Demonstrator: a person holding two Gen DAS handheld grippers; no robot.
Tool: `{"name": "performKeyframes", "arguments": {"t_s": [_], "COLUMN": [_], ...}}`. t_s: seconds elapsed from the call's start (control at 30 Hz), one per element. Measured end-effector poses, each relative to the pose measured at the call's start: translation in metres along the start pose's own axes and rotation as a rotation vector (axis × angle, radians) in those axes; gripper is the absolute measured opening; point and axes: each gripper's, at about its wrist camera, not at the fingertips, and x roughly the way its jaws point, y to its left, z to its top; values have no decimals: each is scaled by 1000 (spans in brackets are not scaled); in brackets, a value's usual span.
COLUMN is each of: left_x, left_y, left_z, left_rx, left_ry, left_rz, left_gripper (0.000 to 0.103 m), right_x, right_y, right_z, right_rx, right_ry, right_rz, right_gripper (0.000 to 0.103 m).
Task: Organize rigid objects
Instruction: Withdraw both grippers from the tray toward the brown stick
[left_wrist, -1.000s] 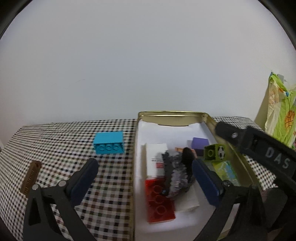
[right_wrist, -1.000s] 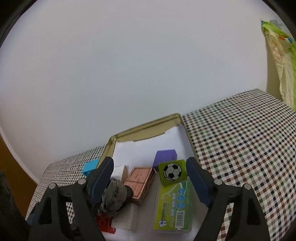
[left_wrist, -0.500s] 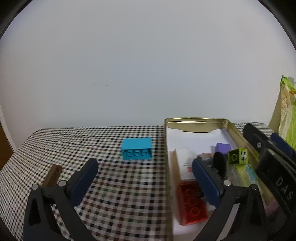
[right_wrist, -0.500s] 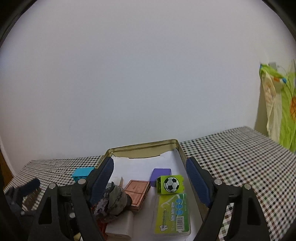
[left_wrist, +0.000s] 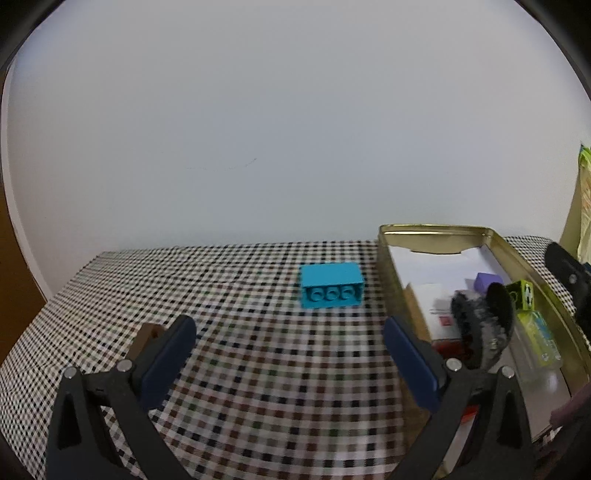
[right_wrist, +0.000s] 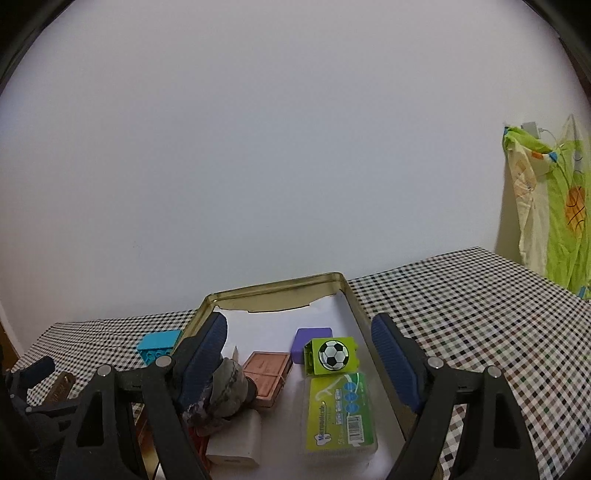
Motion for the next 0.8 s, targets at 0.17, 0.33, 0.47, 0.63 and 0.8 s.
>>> {"name": "performKeyframes", "arguments": {"t_s": [0.17,0.33,0.47,0.63,0.8], "left_x": [1,3,9,15,24], "left_y": [8,21,37,55,73], "left_z": [-2,-4,-4,-7,-9], "left_rx": [3,-5,-42,-71,-84], "left_ry": [13,28,59,85,114], "left_rz": [-2,4,17,32,62], "left_gripper": [102,102,102,102,102], "right_x": [-3,-8,-9,-12,-9], "right_y": [3,17,33,55,77], "right_z": [0,-3,-6,-12,-15], "right_rx": [17,-3,-24,-47,-73], "right_ry": [-5,-14,-11,-2,14], "right_rz": [-16,-8,15,50,80], "right_gripper": [82,82,82,82,82]}}
